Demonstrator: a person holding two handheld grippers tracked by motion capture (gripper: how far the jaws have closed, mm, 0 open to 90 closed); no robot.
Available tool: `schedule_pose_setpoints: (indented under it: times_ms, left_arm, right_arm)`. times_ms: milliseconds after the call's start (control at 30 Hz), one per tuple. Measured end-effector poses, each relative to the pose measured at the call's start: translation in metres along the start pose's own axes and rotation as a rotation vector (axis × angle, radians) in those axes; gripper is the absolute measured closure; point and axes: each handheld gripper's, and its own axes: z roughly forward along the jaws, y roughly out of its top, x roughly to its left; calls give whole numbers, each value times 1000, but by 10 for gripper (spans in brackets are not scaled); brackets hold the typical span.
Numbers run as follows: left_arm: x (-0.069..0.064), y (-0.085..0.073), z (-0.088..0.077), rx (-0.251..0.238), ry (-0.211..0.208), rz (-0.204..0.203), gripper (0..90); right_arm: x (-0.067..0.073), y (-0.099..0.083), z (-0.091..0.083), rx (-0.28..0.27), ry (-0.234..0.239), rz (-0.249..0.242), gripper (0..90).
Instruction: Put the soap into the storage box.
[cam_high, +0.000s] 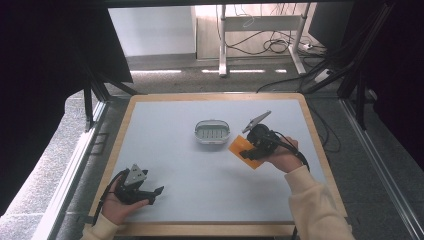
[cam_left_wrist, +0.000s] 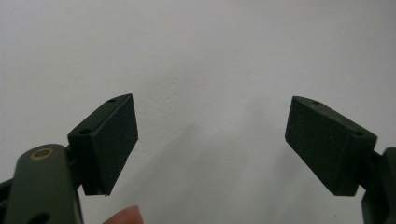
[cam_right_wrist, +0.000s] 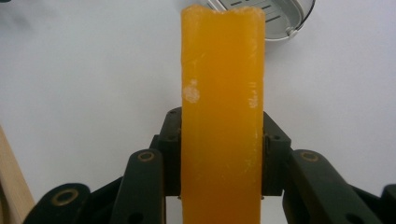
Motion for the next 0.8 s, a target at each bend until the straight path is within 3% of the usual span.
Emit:
schedule_pose_setpoints:
  times_ms: [400,500,800]
  left_arm:
    - [1,0,-1,1,0,1,171]
    - [1,0,-1,1,0,1,171]
    - [1,0,-1,1,0,1,171]
  right_arm:
    - [-7,14,3,-7,16,-48,619]
    - [-9,16,5,13,2,-45,619]
    - [-16,25,5,2,9,-48,619]
